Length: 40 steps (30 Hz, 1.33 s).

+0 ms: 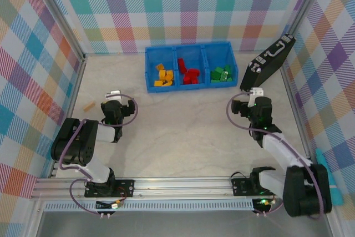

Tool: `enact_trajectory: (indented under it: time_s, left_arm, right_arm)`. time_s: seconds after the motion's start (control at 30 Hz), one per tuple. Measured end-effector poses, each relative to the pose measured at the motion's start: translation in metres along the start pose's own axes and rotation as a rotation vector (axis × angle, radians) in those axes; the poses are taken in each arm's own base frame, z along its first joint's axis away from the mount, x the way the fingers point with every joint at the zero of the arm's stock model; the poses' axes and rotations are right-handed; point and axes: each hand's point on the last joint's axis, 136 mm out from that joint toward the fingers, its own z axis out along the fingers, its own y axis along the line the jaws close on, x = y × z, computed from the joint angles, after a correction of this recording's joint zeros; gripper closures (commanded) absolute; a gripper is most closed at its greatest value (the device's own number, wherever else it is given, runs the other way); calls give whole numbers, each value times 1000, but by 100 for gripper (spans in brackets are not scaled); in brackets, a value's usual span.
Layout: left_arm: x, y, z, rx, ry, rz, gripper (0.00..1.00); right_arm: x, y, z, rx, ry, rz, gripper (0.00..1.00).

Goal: Sort the legos into containers by color
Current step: Reset both arms

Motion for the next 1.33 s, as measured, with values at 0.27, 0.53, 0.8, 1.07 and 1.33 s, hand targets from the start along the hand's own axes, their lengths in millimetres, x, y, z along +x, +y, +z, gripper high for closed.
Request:
enact_trajectory:
  time_s: [0.27, 0.53, 0.8, 1.07, 1.33]
  left_arm:
    - [0, -1, 0, 3, 0, -4, 0]
    - [0, -1, 0, 3, -1, -4, 0]
    - [0, -1, 0, 3, -1, -4, 0]
    - [0, -1, 0, 3, -1, -4, 0]
    - [0, -1, 0, 3, -1, -4, 0]
  right_arm:
    - [25, -2, 36, -67, 5, 24, 1]
    - [41, 5, 58, -114, 17, 15, 1]
    - [30, 7, 58, -124, -21, 10, 1]
    - [28, 7, 58, -125, -29, 9, 1]
    - [23, 7, 60, -125, -39, 8, 1]
